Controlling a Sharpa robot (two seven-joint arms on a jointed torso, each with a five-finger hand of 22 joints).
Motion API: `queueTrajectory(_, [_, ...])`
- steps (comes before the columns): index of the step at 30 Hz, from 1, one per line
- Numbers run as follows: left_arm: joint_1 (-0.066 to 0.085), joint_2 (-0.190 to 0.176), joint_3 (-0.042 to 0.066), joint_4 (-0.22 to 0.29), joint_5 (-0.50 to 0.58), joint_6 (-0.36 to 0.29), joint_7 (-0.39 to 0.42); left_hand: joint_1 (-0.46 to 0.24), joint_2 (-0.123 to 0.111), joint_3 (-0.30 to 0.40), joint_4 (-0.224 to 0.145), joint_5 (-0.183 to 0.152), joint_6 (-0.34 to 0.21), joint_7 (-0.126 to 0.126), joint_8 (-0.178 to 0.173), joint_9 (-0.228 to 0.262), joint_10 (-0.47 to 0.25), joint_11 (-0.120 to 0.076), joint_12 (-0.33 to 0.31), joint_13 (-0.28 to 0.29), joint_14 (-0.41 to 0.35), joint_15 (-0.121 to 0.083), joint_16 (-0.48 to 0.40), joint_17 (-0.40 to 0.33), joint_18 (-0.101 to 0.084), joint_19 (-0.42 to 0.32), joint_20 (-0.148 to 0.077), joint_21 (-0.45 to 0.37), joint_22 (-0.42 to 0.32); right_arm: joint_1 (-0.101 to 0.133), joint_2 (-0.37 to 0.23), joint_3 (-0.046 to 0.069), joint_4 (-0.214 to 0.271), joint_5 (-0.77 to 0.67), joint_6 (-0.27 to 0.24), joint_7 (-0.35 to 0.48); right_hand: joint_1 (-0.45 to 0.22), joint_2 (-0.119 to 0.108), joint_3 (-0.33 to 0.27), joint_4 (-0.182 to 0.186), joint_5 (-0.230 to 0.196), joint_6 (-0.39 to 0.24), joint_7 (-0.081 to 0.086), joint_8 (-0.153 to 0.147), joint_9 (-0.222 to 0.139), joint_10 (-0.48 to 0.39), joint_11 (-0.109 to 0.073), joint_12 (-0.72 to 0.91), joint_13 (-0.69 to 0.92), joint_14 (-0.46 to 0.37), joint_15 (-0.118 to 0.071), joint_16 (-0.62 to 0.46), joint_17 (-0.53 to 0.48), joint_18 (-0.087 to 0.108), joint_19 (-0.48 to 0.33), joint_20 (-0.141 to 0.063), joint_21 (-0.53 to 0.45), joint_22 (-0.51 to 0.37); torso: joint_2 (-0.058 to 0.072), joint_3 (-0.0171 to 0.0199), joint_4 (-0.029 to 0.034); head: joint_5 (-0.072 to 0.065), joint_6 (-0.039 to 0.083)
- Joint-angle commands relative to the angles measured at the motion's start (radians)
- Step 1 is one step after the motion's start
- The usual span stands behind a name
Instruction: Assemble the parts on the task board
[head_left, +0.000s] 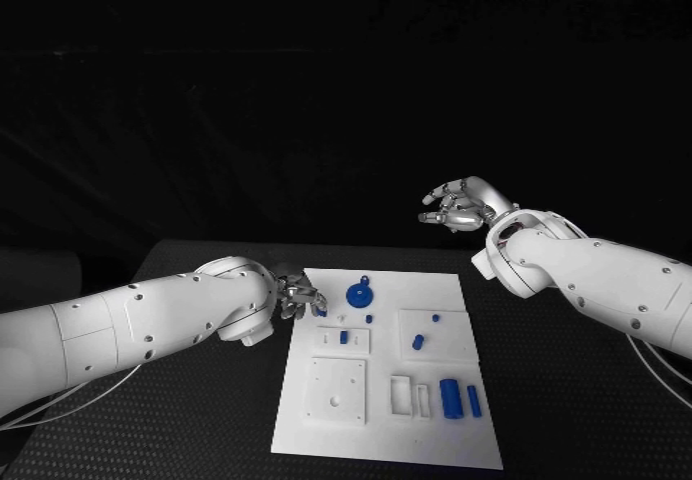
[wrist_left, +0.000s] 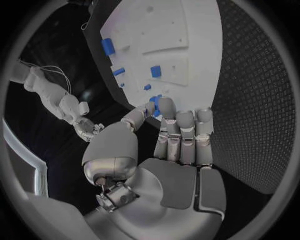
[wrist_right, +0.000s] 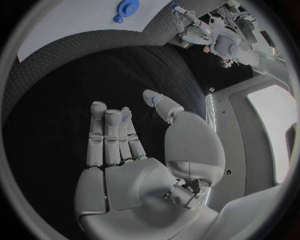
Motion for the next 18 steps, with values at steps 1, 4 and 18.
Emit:
queueTrajectory(1, [-0.003,-0.008,-0.016,0.024,-0.094,-0.066,-0.008,0.007,0.006,0.051,-0.051,0.006,0.048,-0.042,0.04,0.001,0.044,-0.033,0.007,0.002,0.049,-0.042,0.005,0.002,0.013,0.007,-0.111,0.004,0.02,-0.002,-0.001,0.0,0.0,-0.002,0.011,0.007,-0.005,0.001,-0.006,-0.001,0.007,0.0,0.008,-0.004,-0.001,-0.004,0.0,0.005,-0.001,-0.005,-0.001,0.005,-0.001,0.012,-0.007,0.003,-0.006,0.02,-0.001,0.0008,0.001,0.002,-0.004])
queueTrajectory(4, [-0.016,-0.014,-0.021,0.042,-0.106,-0.071,-0.01,0.008,0.004,0.051,-0.052,0.009,0.052,-0.043,0.041,0.001,0.047,-0.034,0.007,0.003,0.052,-0.042,0.006,0.002,0.014,0.01,-0.112,0.007,0.02,-0.003,-0.002,0.0,0.001,-0.003,0.011,0.007,-0.005,0.0,-0.006,-0.001,0.007,0.0,0.008,-0.004,-0.001,-0.004,0.0,0.006,-0.002,-0.005,-0.001,0.006,-0.001,0.012,-0.007,0.003,-0.006,0.02,-0.001,0.0002,0.0016,0.004,-0.006])
queueTrajectory(18, [-0.059,0.004,-0.021,0.047,-0.144,-0.087,-0.004,0.009,0.002,0.052,-0.052,0.016,0.056,-0.045,0.042,0.0,0.052,-0.036,0.006,0.005,0.058,-0.043,0.007,0.003,0.015,0.014,-0.113,0.01,0.02,-0.006,-0.003,0.0,0.003,-0.004,0.011,0.008,-0.005,0.001,-0.006,-0.002,0.008,0.0,0.008,-0.004,-0.001,-0.005,0.0,0.006,-0.003,-0.005,-0.001,0.006,-0.002,0.012,-0.007,0.003,-0.006,0.02,0.003,-0.002,-0.0023,0.005,-0.006])
